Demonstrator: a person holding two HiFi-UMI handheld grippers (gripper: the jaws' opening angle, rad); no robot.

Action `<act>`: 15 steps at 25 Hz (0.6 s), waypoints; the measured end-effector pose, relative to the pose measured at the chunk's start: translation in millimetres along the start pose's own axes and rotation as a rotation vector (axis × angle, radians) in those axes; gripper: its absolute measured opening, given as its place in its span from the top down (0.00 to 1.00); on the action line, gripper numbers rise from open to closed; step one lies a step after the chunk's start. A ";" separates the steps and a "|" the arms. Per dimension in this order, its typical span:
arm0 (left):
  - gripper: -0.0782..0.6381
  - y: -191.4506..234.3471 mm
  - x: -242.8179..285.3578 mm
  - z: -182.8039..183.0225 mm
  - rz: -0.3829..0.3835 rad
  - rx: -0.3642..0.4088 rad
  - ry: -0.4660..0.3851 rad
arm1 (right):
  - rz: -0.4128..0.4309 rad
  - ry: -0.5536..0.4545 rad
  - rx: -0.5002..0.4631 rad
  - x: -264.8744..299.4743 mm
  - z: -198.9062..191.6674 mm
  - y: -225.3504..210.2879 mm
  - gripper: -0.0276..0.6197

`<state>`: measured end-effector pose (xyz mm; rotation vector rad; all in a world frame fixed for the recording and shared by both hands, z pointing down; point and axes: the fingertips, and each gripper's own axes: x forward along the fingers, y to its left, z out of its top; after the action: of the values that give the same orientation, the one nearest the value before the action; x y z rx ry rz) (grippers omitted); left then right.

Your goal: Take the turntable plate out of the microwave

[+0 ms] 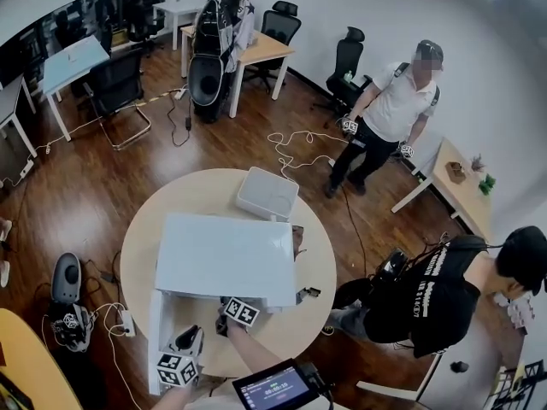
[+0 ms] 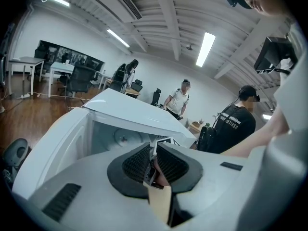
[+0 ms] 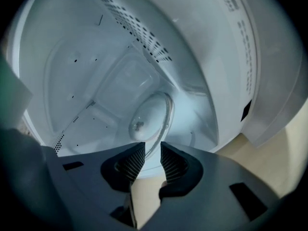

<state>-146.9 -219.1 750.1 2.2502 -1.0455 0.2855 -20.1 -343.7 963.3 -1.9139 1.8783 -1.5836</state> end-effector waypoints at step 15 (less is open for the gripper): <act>0.85 9.4 -9.1 -8.5 0.016 -0.003 0.003 | 0.013 0.021 0.006 14.2 -2.6 2.1 0.80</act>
<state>-159.4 -212.8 757.0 2.2387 -1.0619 0.2935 -26.7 -353.5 971.9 -1.8860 1.8874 -1.6100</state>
